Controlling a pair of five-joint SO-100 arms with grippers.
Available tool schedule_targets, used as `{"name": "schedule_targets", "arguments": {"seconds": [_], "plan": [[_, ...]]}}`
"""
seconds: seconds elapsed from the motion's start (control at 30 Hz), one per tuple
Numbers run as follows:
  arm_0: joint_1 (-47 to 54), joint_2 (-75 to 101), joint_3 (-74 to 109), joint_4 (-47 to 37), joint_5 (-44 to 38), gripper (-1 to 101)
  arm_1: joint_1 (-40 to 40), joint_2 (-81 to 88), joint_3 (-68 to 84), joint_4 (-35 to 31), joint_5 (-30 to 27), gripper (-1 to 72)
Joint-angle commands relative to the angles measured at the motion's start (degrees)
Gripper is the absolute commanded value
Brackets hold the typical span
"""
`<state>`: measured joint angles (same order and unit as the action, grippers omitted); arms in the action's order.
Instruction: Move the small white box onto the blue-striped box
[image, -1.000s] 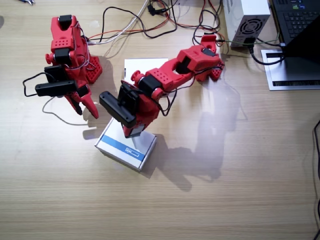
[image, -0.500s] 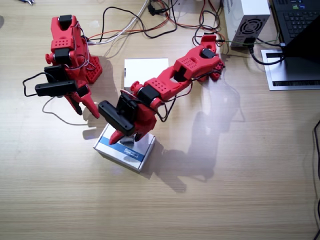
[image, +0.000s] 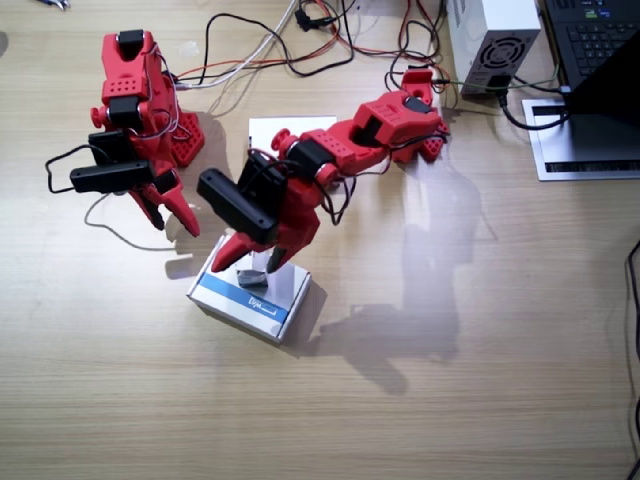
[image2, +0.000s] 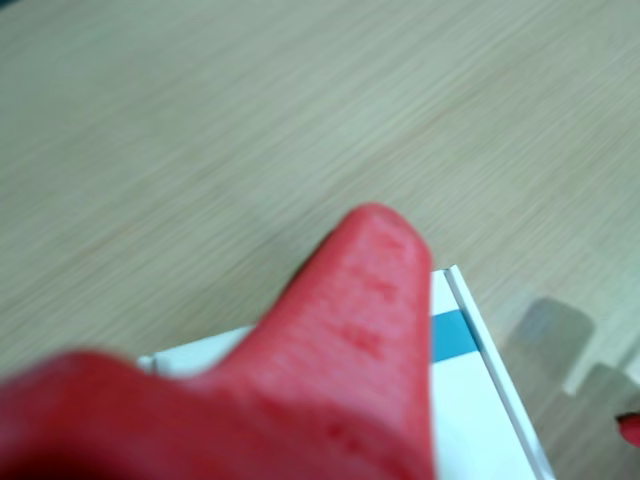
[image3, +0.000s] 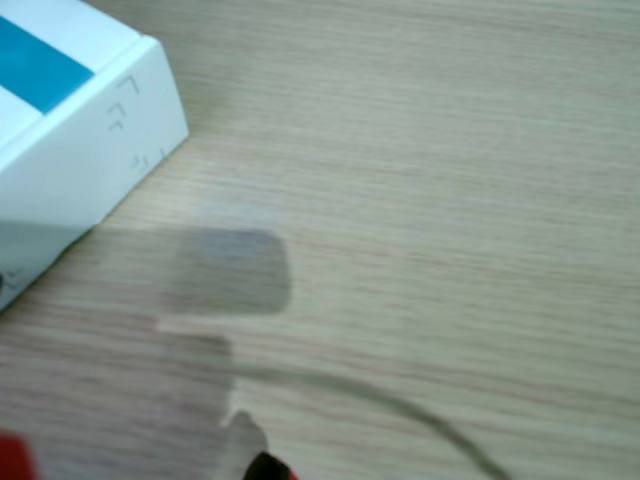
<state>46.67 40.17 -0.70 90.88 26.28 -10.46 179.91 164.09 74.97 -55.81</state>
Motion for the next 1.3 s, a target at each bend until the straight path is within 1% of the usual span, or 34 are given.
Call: {"name": "schedule_targets", "arguments": {"seconds": [0.0,0.03,0.07,0.1,0.13,0.17,0.2,0.23,0.27,0.3,0.33,0.37,0.43,0.47,0.53,0.6,0.67,0.73,0.83,0.87,0.9,0.93,0.97,1.0,1.07,1.13,1.27], "plan": [[-1.76,10.02,-3.60,5.10,-2.11,42,0.44,1.41,-1.05,0.53,1.23,46.0],[-3.34,15.91,2.37,5.01,-3.43,41,0.44,1.41,-1.05,0.35,1.67,43.2],[-5.10,21.62,7.38,5.01,-4.39,38,0.00,1.41,-1.05,0.35,1.76,32.4],[-7.21,27.25,11.87,5.01,-4.75,31,-0.18,1.58,-0.97,-0.18,2.90,13.0],[-9.58,32.34,16.26,5.01,-5.01,19,-0.09,1.58,-0.97,-0.79,4.22,0.3],[-11.95,38.23,22.59,5.01,-5.19,8,-0.18,1.58,-0.88,-0.35,3.69,0.2],[-13.97,45.18,31.55,4.83,-4.83,0,-0.97,1.58,-0.88,0.62,2.37,0.2],[-15.73,54.58,43.86,3.16,-5.89,0,-1.85,1.58,-0.88,1.93,1.23,0.2],[-17.31,69.87,64.25,-5.45,-5.27,0,-2.20,1.58,-0.97,2.55,0.62,0.2],[-18.90,88.33,86.57,-17.67,-2.46,0,-2.20,1.58,-0.97,3.08,0.00,0.2],[-21.01,105.12,104.85,-26.37,-0.97,0,-2.20,1.58,-0.97,3.16,-0.26,0.2],[-23.55,114.43,115.58,-28.30,-0.97,0,-2.20,1.58,-0.88,3.16,-0.35,0.2],[-31.46,119.71,127.97,-31.03,-2.02,0,-2.20,1.58,-0.88,3.25,-0.88,0.2],[-34.72,123.40,134.12,-33.49,-0.97,0,-2.37,1.58,-0.88,3.34,-1.05,0.2],[-38.06,135.26,148.10,-36.91,3.08,0,-2.46,1.58,-0.88,3.52,-1.23,0.2],[-40.17,147.48,161.10,-37.88,5.98,0,-2.64,1.58,-0.88,3.78,-1.23,0.2],[-41.75,147.48,166.11,-39.99,5.54,0,-2.55,1.58,-0.79,4.39,-2.20,0.2],[-42.45,147.48,170.95,-42.63,7.03,0,-2.02,1.58,-0.70,7.29,-5.63,0.2],[-42.19,147.48,174.55,-42.10,14.06,0,-1.58,1.58,-0.70,8.00,-6.42,0.8],[-42.45,147.48,174.81,-40.52,18.02,0,-1.67,1.58,-0.70,7.91,-5.19,3.1],[-42.71,147.48,174.81,-37.53,22.68,0,-1.23,1.58,-0.70,7.82,-6.59,2.1],[-42.80,147.48,174.81,-34.45,30.67,0,-0.70,1.58,-0.70,8.17,-10.20,0.1],[-43.15,147.48,174.81,-30.94,39.81,0,1.14,1.58,-0.70,8.35,-13.18,0.1],[-43.59,147.48,174.81,-27.51,45.26,0,3.43,1.58,-0.70,8.61,-15.38,0.1],[-44.21,147.48,174.81,-24.61,46.49,0,6.06,1.58,-0.70,8.61,-16.17,0.1],[-45.26,147.48,174.81,-22.15,49.31,0,6.77,1.58,-0.70,8.70,-16.96,0.1],[-47.20,147.39,174.81,-21.36,49.92,0,7.56,1.58,-0.70,8.70,-16.70,0.1]]}}
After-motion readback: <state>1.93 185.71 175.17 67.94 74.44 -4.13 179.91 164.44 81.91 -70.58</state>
